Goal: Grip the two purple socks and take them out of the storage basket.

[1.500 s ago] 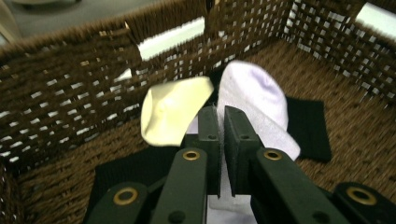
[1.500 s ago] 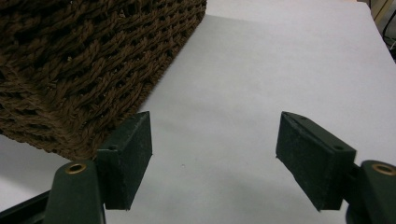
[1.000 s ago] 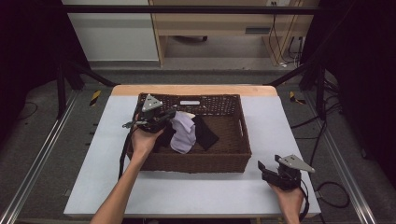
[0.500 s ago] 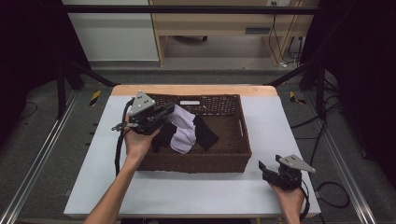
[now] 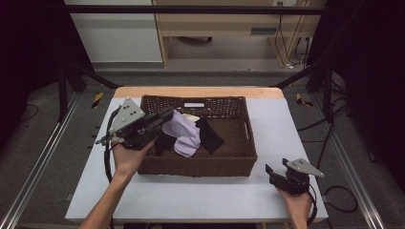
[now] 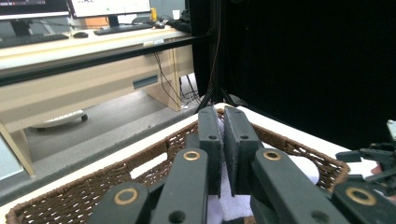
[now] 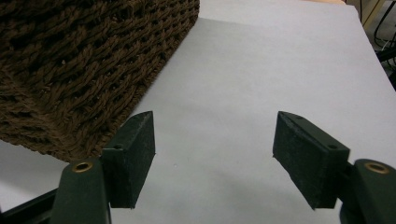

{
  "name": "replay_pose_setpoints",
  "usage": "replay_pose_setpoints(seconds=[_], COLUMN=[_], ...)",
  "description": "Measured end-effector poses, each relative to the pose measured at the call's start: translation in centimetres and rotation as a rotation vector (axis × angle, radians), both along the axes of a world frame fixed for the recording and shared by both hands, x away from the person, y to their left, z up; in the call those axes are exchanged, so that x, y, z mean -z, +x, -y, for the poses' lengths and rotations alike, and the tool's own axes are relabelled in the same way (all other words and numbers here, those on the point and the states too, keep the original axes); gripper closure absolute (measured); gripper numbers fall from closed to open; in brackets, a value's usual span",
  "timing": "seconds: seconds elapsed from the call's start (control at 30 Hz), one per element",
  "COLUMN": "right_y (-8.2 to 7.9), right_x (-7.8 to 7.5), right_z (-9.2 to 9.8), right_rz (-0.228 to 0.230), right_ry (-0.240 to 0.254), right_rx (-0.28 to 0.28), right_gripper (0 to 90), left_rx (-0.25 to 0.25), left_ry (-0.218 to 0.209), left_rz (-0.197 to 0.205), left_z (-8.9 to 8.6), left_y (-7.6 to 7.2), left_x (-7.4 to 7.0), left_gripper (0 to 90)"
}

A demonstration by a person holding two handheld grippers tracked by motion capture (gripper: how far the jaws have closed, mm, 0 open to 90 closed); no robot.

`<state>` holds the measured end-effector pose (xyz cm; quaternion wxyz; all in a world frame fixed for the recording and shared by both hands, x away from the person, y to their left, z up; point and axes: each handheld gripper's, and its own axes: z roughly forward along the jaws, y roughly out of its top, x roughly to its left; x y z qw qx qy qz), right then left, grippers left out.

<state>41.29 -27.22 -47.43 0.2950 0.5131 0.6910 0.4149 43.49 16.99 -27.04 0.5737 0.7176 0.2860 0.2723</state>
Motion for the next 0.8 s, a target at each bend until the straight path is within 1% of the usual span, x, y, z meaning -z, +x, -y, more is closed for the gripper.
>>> replay_pose_setpoints(seconds=[0.1,0.13,0.17,0.2,0.3,0.33,0.37,0.4,0.43,0.63,0.7,0.77,0.8], right_y=[0.0,0.0,0.0,-0.1,-0.1,-0.1,-0.1,-0.1,-0.1,-0.2,-0.2,-0.3,-0.3], right_x=[0.0,0.0,0.0,0.0,0.0,0.0,0.0,0.0,0.0,0.0,0.0,0.0,0.1], right_z=[0.0,0.0,0.0,0.0,0.1,0.0,0.1,0.0,0.1,0.0,0.1,0.1,0.1], right_rz=[0.000,0.001,0.002,0.002,0.003,0.000,0.001,0.002,0.004,-0.001,-0.001,-0.002,0.001], right_ry=[0.000,0.000,-0.001,-0.002,-0.005,-0.002,-0.003,-0.003,-0.005,-0.005,-0.006,-0.001,-0.006], right_rx=[0.002,0.001,0.001,0.000,0.001,0.002,0.002,0.002,0.002,0.001,0.001,0.003,0.002], right_gripper=[30.2,30.2,30.2,30.2,30.3,30.3,30.3,30.3,30.3,30.6,30.6,30.6,30.6], left_rx=[0.007,0.008,0.012,0.018,0.024,0.029,0.032,0.033,0.038,0.057,0.060,0.067,0.068], left_ry=[-0.003,-0.001,-0.002,-0.001,0.002,-0.002,0.000,-0.001,-0.006,-0.007,0.003,0.007,0.014], left_rz=[0.013,0.028,0.030,0.020,0.039,0.023,0.022,0.033,0.019,0.011,0.007,-0.004,-0.011], left_z=[-0.4,-0.6,-0.8,-0.9,-1.3,-1.4,-1.6,-1.7,-1.8,-2.7,-2.8,-3.0,-3.0], left_y=[-1.1,-1.4,-1.8,-2.2,-3.3,-3.7,-4.1,-4.3,-4.8,-6.7,-7.2,-7.8,-8.0], left_x=[-0.2,-0.2,-0.3,-0.2,-0.1,0.1,0.3,0.4,0.6,1.6,2.0,2.6,3.0], left_gripper=[85.0,85.0,85.0,85.0,84.9,85.0,84.9,85.0,84.9,84.9,84.9,84.9,84.9])
